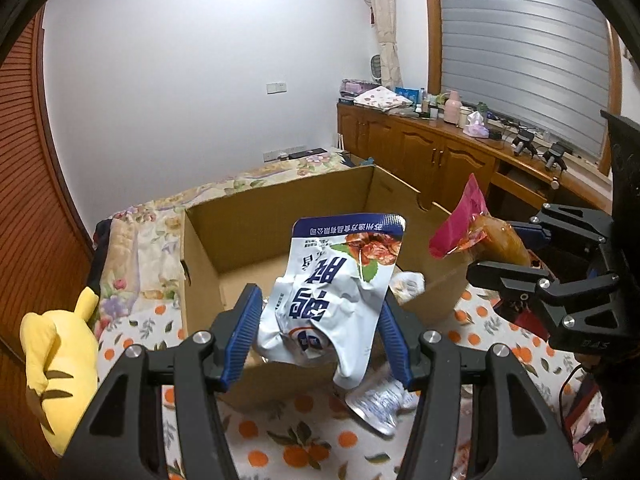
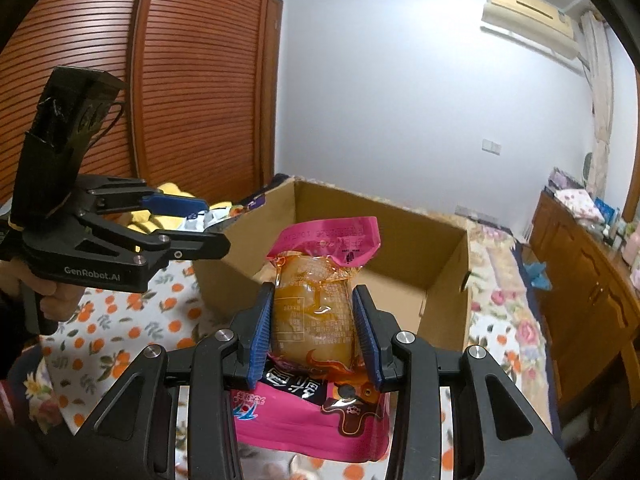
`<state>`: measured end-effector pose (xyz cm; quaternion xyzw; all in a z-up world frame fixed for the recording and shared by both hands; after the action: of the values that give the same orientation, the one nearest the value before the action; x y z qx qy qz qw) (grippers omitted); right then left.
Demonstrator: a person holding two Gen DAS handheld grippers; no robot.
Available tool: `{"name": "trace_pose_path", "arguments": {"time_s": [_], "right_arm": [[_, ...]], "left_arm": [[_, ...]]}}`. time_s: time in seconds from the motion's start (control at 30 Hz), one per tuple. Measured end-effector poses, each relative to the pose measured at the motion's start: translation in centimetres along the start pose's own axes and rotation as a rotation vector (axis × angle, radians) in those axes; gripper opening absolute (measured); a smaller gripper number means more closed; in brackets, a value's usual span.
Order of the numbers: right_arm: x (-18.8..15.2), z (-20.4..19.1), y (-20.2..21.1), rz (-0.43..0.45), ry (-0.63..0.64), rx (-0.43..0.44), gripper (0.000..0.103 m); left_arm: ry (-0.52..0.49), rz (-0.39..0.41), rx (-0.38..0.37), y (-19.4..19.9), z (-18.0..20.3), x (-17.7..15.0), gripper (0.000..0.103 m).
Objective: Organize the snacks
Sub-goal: 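Carry both snacks over the box and open both tools to drop them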
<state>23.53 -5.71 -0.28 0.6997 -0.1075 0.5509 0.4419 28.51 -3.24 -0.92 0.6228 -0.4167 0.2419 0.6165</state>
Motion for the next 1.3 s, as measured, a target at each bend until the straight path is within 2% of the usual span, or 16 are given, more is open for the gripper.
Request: {"name": "trace_pose_path", "arguments": {"time_s": [0.6, 0.73, 0.8, 1.3], "right_arm": [[2.3, 4.7, -6.0, -0.039, 0.017, -0.006, 0.039], [2.4, 5.0, -7.2, -0.046, 0.017, -0.009, 0.039], [2.4, 5.2, -7.7, -0.051, 0.015, -0.008, 0.039], [0.6, 6.0, -10.9, -0.126, -0.023, -0.01, 0.039]], "left_arm": [[0.029, -0.062, 0.044, -6.8, -2.0, 1.1, 0.057], [0.032, -0.071, 0.046, -7.5, -2.2, 0.8, 0.057], [0.035, -0.073, 0.047, -7.8, -2.2, 0.8, 0.054], [0.042, -0.073, 0.049, -8.2, -2.7, 0.6, 0.054]]}}
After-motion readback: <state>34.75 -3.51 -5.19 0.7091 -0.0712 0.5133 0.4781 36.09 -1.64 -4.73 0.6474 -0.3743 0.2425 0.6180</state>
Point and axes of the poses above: each gripper's, at about its wrist camera, not at the fingertips, and y roughly against the way its jaws point, z to its right, x to its top, the point moved 9 cm from there along -y, roughly the way its jaws point, and after that the axes turned 11 degrees about x, right-handed, at the moved point
